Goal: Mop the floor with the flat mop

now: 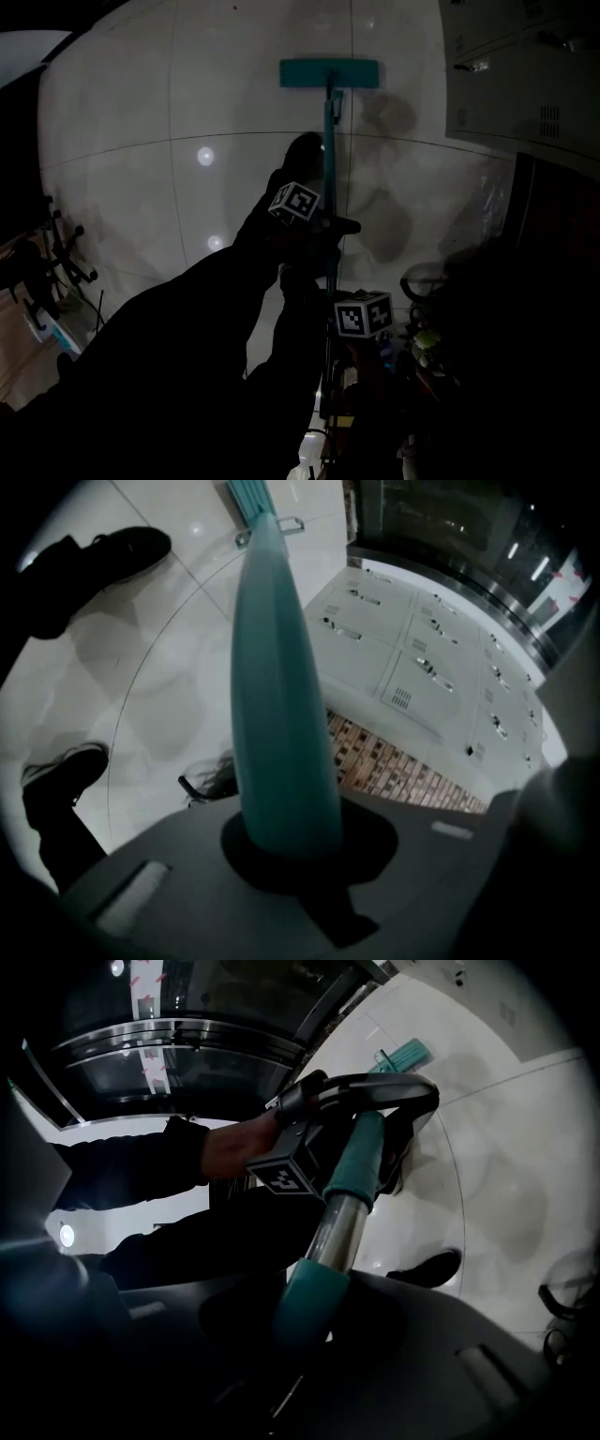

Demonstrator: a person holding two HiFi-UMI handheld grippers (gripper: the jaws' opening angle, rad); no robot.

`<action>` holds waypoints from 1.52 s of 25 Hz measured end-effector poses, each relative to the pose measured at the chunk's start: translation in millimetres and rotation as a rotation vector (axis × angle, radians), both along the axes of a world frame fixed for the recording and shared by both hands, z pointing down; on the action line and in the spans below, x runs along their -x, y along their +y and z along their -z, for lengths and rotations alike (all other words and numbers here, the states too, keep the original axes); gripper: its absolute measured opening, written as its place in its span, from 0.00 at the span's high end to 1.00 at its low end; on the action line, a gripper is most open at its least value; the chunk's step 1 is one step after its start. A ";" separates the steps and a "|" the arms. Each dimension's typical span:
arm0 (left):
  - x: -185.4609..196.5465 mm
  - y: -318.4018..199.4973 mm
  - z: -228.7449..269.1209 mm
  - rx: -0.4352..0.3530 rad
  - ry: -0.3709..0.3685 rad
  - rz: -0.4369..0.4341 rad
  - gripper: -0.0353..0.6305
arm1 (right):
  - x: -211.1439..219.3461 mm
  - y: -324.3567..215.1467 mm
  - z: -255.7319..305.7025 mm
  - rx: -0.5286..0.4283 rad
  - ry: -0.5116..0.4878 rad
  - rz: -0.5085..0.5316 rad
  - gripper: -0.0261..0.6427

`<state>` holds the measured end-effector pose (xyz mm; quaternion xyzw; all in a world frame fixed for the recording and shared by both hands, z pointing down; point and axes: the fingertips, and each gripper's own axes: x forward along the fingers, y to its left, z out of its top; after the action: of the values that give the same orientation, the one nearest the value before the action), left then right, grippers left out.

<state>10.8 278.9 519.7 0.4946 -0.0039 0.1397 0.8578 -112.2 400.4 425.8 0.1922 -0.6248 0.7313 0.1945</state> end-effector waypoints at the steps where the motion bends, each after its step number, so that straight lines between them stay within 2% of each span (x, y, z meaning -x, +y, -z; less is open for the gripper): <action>1: -1.4 16.1 -2.0 0.004 0.003 0.000 0.92 | -1.7 16.1 -2.1 0.004 0.004 0.005 0.78; 9: -8.3 107.4 -20.1 0.039 0.005 -0.015 0.92 | -7.5 103.4 -18.1 0.028 0.010 -0.001 0.78; 14: -7.1 135.5 -23.5 0.051 0.005 -0.027 0.92 | -4.6 128.9 -20.0 0.037 -0.008 -0.021 0.77; 18: -3.0 138.3 -29.6 0.062 -0.003 -0.021 0.92 | -3.0 130.5 -23.7 0.044 -0.025 -0.018 0.77; 28: -1.1 87.3 -34.2 0.065 0.002 0.007 0.92 | -2.7 82.6 -28.3 0.052 -0.010 0.005 0.77; 33: 0.3 28.2 -29.3 0.058 0.008 0.024 0.92 | 1.3 22.5 -21.0 0.047 -0.022 -0.011 0.77; 38: 4.8 -56.2 -28.0 0.052 0.011 0.027 0.92 | 6.9 -62.2 -20.5 0.046 -0.029 -0.028 0.77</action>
<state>6.0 222.7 547.7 0.4729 -0.0020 0.1252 0.8722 -119.2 338.2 446.3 0.1859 -0.6080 0.7507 0.1797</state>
